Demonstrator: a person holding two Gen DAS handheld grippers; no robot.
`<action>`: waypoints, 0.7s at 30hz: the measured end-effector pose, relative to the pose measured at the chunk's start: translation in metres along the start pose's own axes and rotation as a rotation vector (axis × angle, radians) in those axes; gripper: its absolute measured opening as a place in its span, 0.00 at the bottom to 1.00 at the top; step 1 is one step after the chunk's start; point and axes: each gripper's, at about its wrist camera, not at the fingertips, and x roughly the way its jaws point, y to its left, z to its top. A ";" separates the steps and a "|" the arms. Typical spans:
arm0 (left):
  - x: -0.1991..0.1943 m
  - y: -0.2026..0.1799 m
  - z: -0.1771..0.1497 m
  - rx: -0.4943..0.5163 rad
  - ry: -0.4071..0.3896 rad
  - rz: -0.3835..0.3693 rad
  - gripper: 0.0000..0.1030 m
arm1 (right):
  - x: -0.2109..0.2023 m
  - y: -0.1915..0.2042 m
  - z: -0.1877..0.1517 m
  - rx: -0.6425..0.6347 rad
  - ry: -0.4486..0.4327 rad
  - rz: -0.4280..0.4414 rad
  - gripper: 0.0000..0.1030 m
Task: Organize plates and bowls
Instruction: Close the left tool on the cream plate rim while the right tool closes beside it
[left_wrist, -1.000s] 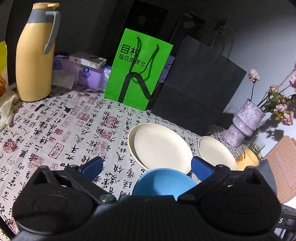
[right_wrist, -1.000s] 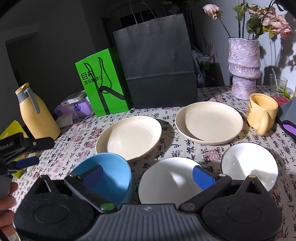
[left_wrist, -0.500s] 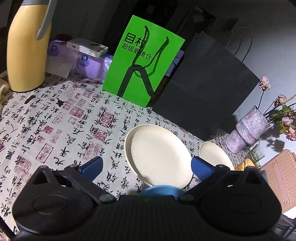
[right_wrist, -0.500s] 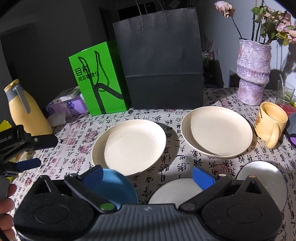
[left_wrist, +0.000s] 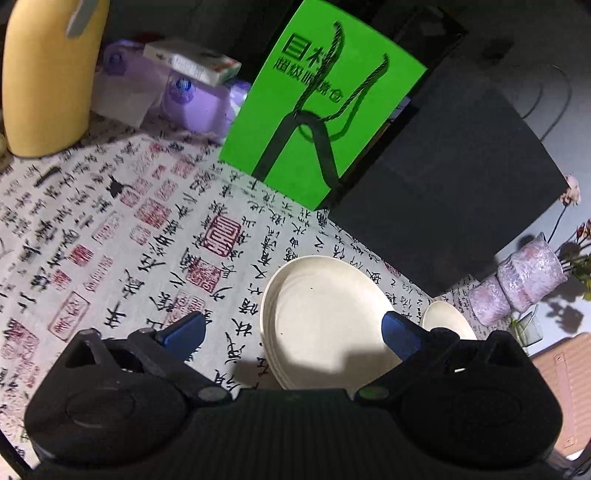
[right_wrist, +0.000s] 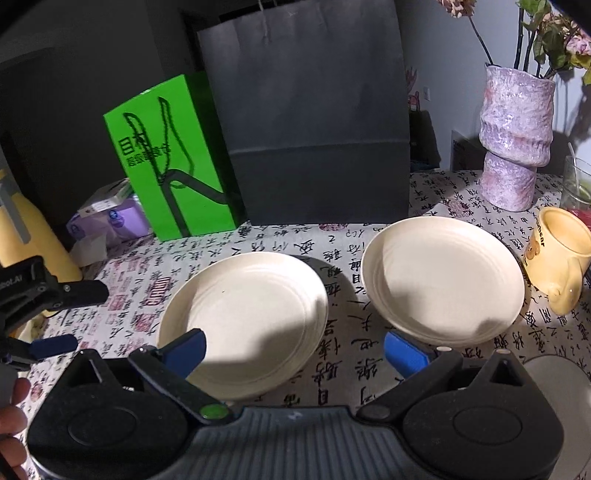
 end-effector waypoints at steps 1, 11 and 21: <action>0.004 0.002 0.002 -0.010 0.005 -0.003 1.00 | 0.004 -0.001 0.001 0.004 0.004 -0.004 1.00; 0.040 0.022 0.010 -0.054 0.048 -0.021 1.00 | 0.046 -0.003 0.005 0.016 0.052 -0.049 0.91; 0.074 0.041 0.011 -0.041 0.088 -0.052 1.00 | 0.075 -0.005 0.008 0.009 0.072 -0.093 0.80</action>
